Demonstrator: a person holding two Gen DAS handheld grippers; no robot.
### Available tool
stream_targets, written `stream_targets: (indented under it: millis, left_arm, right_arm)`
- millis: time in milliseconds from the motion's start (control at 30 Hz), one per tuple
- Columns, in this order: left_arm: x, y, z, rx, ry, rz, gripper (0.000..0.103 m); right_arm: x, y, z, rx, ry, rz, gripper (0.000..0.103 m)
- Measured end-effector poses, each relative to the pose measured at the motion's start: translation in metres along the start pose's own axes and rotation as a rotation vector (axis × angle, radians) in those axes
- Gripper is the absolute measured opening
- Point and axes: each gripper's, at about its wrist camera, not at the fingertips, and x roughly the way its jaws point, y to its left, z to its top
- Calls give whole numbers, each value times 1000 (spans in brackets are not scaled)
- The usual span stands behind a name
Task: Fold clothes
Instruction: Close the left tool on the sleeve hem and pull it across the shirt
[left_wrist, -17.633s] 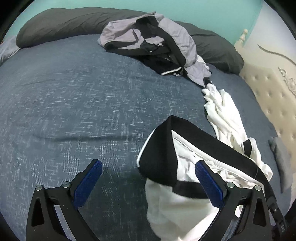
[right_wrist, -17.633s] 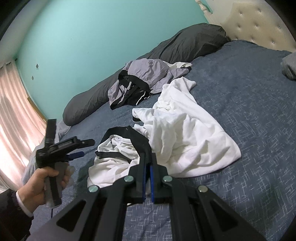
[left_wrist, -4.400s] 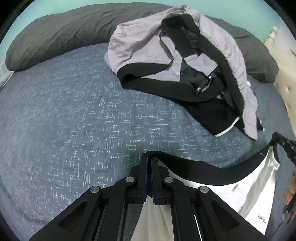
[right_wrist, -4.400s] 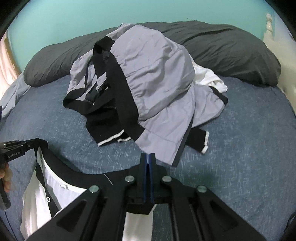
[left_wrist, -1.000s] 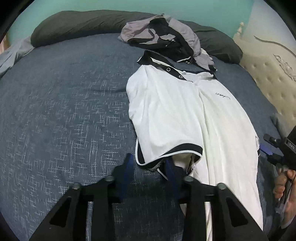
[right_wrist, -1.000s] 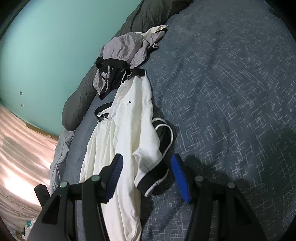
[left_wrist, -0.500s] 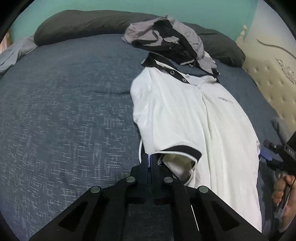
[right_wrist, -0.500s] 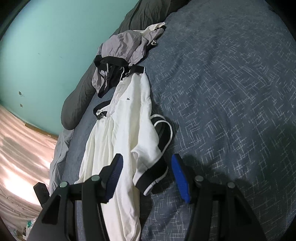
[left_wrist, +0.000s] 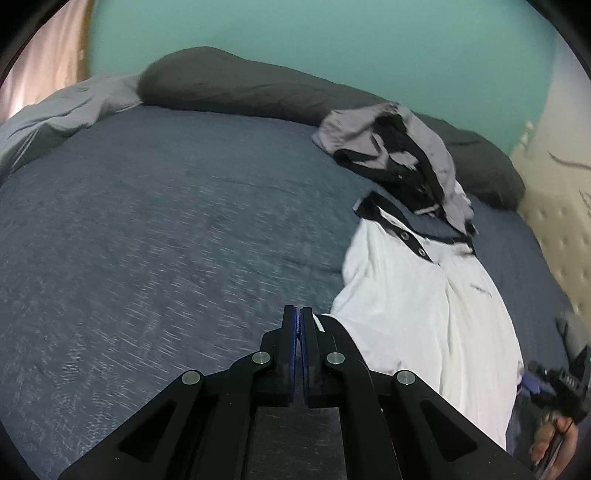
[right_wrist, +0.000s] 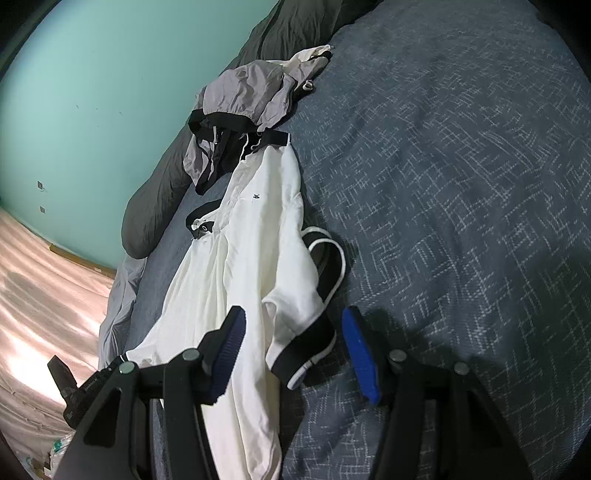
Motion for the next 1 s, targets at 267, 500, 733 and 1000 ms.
stream_targets:
  millis: [267, 500, 733, 1000]
  left_arm:
    - [10, 4, -1, -18, 37, -6, 2]
    - [22, 6, -12, -45, 101, -11, 2]
    - [24, 6, -15, -52, 116, -11, 2]
    - [26, 2, -18, -47, 129, -22, 2]
  right_arm:
    - [0, -3, 5, 3, -11, -5, 56]
    - [-2, -21, 15, 81, -35, 2, 56]
    - [1, -37, 31, 173, -73, 28, 53]
    - [14, -37, 39, 137, -52, 17, 44]
